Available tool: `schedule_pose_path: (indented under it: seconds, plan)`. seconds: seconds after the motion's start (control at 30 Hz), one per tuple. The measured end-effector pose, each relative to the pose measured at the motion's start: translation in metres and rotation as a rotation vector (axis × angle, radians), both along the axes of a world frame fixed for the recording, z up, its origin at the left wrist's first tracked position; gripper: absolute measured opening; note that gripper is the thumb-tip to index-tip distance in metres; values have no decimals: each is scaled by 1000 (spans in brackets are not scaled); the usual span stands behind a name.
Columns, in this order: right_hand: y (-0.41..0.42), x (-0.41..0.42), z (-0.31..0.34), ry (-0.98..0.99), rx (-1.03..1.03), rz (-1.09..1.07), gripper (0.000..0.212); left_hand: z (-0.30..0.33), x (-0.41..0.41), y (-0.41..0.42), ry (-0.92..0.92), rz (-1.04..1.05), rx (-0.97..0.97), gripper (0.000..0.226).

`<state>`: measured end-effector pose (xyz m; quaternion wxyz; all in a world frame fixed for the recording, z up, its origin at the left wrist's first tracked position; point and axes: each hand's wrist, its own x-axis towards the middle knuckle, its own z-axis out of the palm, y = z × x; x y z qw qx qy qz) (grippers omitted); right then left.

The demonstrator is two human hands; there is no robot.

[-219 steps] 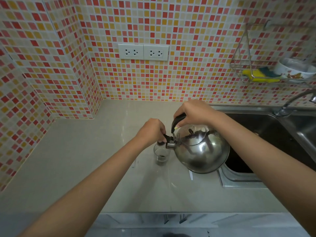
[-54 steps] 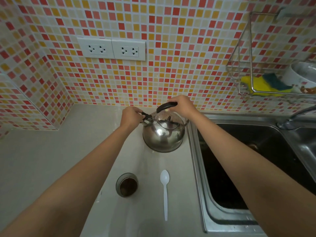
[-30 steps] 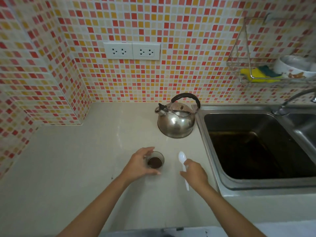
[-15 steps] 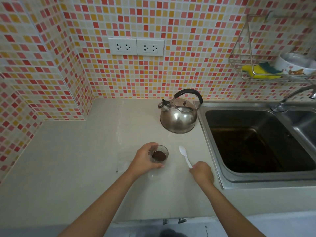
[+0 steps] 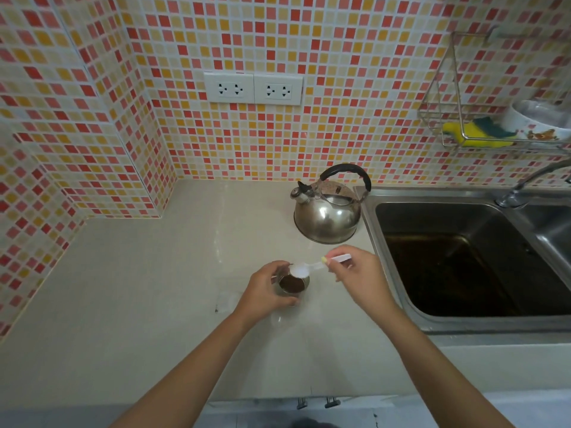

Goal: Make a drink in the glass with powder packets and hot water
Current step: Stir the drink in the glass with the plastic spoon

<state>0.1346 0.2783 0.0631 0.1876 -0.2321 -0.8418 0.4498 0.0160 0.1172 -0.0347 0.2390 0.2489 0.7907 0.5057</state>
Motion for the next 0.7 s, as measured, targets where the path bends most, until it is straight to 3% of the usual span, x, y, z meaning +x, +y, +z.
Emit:
schedule_pose_path:
  seconds: [0.1, 0.23, 0.33, 0.5, 0.7]
  plan:
    - [-11, -13, -11, -152, 223, 185, 8, 1, 0, 0, 15, -6, -18, 79]
    - [-14, -26, -25, -203, 314, 262, 15, 3, 0, -1, 29, -26, -42, 79]
    - [-15, -32, -35, -266, 248, 219, 14, 5, -1, 0, 14, -29, -49, 80]
    - [-23, -35, -47, -211, -72, 74, 13, 9, -1, -1, 5, -19, -27, 78]
    - [-23, -36, -51, -183, -112, -48, 15, 12, 1, -1, 16, -17, -45, 79]
